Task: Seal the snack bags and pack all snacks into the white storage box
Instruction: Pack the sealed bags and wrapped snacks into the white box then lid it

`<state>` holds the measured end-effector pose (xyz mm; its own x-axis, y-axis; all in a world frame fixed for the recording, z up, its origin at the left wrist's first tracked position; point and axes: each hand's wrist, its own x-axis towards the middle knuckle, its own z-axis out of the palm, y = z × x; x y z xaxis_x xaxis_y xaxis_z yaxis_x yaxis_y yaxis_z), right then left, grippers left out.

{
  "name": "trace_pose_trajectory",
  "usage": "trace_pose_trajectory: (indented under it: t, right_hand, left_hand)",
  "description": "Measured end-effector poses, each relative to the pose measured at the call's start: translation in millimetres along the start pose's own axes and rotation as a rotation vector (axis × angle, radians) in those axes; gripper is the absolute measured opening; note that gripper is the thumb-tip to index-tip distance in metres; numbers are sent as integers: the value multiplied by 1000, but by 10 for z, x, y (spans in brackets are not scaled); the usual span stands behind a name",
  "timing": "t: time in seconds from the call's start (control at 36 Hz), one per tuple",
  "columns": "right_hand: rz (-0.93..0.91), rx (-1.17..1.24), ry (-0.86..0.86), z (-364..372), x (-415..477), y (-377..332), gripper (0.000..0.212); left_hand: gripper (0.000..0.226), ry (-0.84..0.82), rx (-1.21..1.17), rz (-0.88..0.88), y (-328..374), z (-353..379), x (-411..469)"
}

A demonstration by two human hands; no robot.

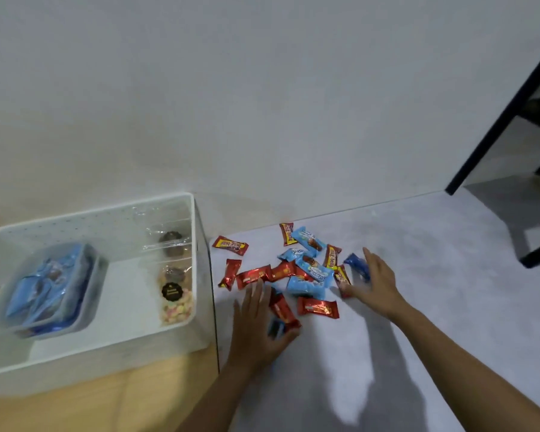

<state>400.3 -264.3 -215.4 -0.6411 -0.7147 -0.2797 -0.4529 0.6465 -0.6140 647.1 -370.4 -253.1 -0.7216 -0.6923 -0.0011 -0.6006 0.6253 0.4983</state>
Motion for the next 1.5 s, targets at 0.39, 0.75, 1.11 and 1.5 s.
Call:
trace_pose_trajectory:
  t: [0.39,0.75,1.11,1.5]
  right_hand:
    - [-162,-352,-133,379,435,291,138]
    - [-541,-624,-205,308,1153,-101,131]
    - [-627,-585,-224,513,1325,-91,97]
    - [-574,-531,84,523,1085,54,47]
  left_hand:
    - [118,0,222,-47,-345,201,566]
    - [116,-41,283,-204,-519,106,1150]
    - [108,-66,332,-246,-657,46,1364]
    - [65,184,312,-136,-470,233,1229]
